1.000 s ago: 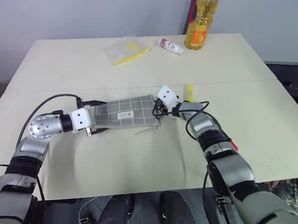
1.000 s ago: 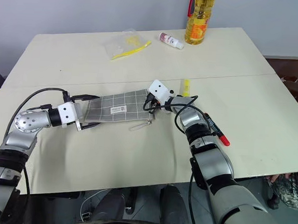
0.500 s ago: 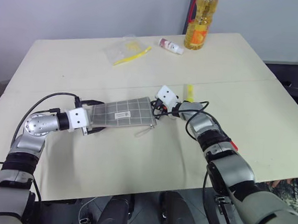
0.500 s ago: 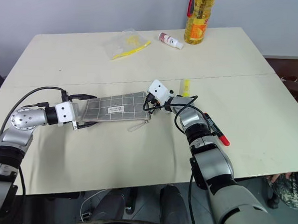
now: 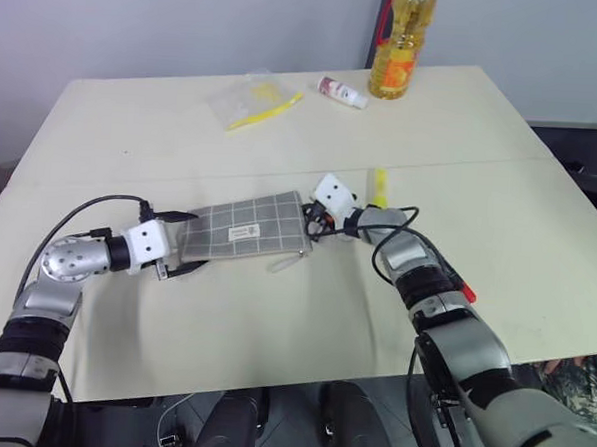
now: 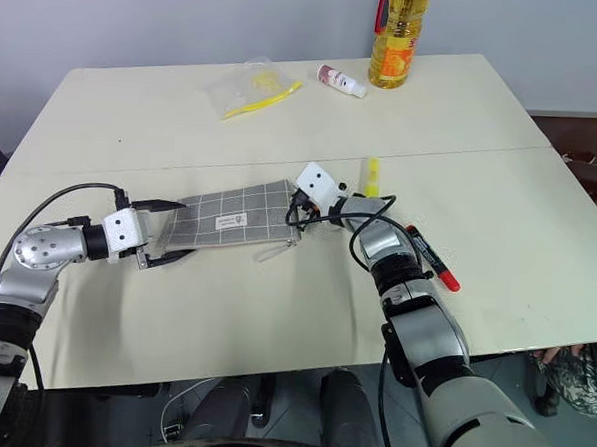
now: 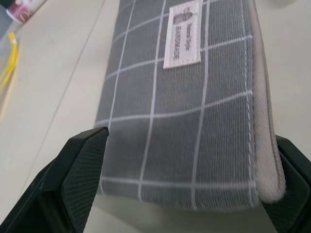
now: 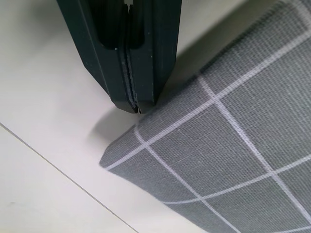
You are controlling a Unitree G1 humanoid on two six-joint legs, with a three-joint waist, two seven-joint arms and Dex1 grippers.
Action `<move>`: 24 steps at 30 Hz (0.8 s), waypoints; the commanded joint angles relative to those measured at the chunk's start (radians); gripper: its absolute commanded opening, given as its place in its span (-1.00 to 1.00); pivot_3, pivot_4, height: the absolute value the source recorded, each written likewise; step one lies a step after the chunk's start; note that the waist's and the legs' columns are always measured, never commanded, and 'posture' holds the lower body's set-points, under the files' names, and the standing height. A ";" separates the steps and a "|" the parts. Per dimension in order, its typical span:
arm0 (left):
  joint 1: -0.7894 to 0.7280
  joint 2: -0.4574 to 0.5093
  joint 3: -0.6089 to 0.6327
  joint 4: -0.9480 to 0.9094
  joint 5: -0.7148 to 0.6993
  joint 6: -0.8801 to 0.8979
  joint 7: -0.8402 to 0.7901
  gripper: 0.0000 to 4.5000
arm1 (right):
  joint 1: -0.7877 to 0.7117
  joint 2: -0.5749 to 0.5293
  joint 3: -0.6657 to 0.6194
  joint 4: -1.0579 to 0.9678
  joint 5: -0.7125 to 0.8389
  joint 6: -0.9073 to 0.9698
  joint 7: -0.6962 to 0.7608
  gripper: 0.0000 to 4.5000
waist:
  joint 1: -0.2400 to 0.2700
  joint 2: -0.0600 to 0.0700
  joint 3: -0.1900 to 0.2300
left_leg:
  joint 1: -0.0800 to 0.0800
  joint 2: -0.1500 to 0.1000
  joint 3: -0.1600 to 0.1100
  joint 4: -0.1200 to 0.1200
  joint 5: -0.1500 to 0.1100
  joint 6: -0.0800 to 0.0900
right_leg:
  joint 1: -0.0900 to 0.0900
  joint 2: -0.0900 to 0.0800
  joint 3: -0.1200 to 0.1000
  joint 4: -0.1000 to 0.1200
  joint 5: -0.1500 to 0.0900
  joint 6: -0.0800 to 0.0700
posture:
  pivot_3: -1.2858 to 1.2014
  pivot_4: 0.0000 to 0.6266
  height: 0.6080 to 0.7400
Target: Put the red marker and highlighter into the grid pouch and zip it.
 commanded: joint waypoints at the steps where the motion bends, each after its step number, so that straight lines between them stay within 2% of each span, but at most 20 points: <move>1: 0.002 0.017 0.033 -0.019 -0.024 -0.003 -0.007 1.00 | 0.005 0.017 0.001 -0.055 0.011 0.012 -0.010 -0.99 | 0.000 0.000 0.000 | 0.000 0.000 0.000 0.000 0.000 0.000 | 0.000 0.000 0.000 0.000 0.000 0.000 | 0.03 -0.52 1.00; 4: 0.003 0.013 0.041 -0.009 -0.035 -0.011 -0.014 0.65 | 0.011 0.018 0.000 -0.072 0.013 0.019 -0.013 -1.00 | 0.000 0.000 0.000 | 0.000 0.000 0.000 0.000 0.000 0.000 | 0.000 0.000 0.000 0.000 0.000 0.000 | 0.03 -0.52 1.00; 6: 0.003 0.010 0.048 -0.004 -0.043 -0.023 -0.021 0.25 | 0.016 0.018 0.000 -0.085 0.013 0.025 -0.014 -1.00 | 0.000 0.000 0.000 | 0.000 0.000 0.000 0.000 0.000 0.000 | 0.000 0.000 0.000 0.000 0.000 0.000 | 0.03 -0.52 1.00; 11: -0.004 0.003 0.058 0.016 -0.048 -0.030 -0.027 -0.95 | 0.023 0.015 0.001 -0.112 0.014 0.033 -0.012 -1.00 | 0.000 0.000 0.000 | 0.000 0.000 0.000 0.000 0.000 0.000 | 0.000 0.000 0.000 0.000 0.000 0.000 | 0.03 -0.52 1.00; 17: 0.000 -0.030 0.079 -0.079 -0.141 0.139 -0.024 -0.98 | 0.031 -0.011 -0.018 -0.199 0.027 0.058 -0.014 -1.00 | 0.001 0.000 0.000 | 0.000 0.000 0.000 0.000 0.000 0.000 | 0.000 0.000 0.000 0.000 0.000 0.000 | 0.03 -0.52 1.00; 20: 0.002 -0.054 0.086 -0.263 -0.223 0.366 0.014 -0.98 | 0.075 -0.065 -0.060 -0.355 0.050 0.131 -0.021 -1.00 | 0.007 0.000 0.000 | -0.001 0.000 -0.001 0.000 0.000 0.000 | 0.000 0.000 0.000 0.000 0.000 0.000 | 0.03 -0.52 1.00; 24: 0.011 -0.071 0.084 -0.434 -0.259 0.591 0.081 -0.98 | 0.140 -0.125 -0.111 -0.559 0.082 0.252 -0.038 -1.00 | 0.008 0.000 0.000 | -0.003 -0.001 -0.001 0.001 0.000 0.000 | 0.000 -0.001 0.000 -0.001 0.000 0.000 | 0.03 -0.52 1.00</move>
